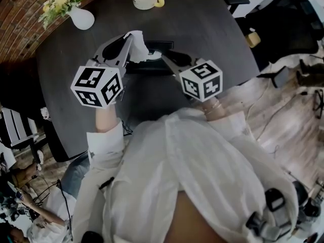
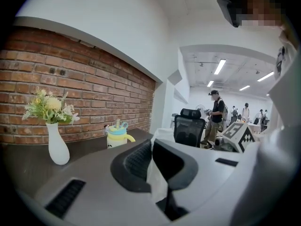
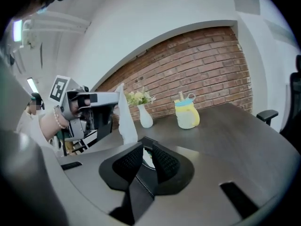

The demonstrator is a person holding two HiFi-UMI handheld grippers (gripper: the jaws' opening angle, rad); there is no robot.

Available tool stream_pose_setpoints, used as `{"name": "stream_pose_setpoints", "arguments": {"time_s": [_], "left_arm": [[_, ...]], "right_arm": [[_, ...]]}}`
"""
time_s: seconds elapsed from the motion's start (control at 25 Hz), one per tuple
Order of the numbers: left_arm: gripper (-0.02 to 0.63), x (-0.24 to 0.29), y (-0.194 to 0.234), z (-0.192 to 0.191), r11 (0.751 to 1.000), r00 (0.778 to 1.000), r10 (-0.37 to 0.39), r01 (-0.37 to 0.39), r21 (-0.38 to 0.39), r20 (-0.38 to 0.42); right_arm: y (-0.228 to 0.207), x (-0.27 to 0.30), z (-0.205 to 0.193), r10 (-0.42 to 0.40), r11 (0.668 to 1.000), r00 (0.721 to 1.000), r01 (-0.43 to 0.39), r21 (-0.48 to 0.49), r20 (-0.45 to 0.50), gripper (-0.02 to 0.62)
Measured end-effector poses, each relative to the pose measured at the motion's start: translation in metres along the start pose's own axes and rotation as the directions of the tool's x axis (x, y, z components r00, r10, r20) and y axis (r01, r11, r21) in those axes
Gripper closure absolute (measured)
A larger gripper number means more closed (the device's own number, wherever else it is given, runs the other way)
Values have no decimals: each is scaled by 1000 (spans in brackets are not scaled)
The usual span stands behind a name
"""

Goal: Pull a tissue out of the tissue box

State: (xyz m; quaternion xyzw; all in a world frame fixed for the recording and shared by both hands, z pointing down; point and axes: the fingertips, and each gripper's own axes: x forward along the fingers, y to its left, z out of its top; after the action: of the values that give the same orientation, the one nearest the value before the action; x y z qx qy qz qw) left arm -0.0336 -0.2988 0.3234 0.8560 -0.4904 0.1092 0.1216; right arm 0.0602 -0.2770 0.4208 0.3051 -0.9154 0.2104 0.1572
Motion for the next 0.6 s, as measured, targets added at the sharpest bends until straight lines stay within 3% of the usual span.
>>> {"name": "stream_pose_setpoints", "arguments": {"time_s": [0.32,0.6], "left_arm": [[595,-17,2,-21,993,999,41,-42,-110,-10],[596,-24,-1,-35,985,998,64,-64,-160,-6]], "right_arm": [[23,-5,24,58,998,997,-55,-41,58,548],[30,-3,29,80,996,994,-76,-56,76,572]]}}
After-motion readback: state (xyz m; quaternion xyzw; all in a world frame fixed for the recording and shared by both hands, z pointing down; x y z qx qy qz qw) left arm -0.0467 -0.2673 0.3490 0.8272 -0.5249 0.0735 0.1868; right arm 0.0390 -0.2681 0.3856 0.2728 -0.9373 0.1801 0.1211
